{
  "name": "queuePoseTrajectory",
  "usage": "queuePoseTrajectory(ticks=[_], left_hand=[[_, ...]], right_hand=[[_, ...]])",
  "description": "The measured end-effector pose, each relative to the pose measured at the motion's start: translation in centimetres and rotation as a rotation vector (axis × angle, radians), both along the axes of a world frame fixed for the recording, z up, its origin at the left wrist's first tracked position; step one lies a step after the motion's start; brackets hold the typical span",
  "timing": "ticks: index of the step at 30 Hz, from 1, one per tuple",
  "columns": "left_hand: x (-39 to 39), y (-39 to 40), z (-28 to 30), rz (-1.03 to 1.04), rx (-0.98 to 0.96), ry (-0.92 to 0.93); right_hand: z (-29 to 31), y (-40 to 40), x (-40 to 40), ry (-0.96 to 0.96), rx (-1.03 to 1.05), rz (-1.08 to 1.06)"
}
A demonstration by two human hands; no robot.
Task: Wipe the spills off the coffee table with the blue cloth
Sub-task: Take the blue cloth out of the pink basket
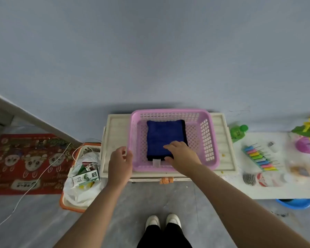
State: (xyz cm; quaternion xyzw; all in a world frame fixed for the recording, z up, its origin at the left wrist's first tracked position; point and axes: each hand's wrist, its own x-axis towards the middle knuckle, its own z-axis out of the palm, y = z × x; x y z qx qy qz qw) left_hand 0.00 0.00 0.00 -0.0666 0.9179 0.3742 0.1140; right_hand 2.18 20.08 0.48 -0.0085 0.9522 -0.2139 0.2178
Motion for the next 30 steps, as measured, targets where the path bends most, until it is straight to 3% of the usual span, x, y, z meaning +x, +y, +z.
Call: queuePoseTrajectory(ticks=[10, 22, 30], left_hand=[[-2.2, 0.6, -2.8, 0.057, 0.032, 0.025], [-2.1, 0.3, -2.2, 0.021, 0.047, 0.036], [-2.3, 0.4, -2.2, 0.024, 0.041, 0.025]], right_hand=[[-3.5, 0.3, -2.9, 0.032, 0.257, 0.341], [-4.1, 1.0, -3.3, 0.110, 0.325, 0.467], [-3.7, 1.3, -3.8, 0.146, 0.263, 0.419]])
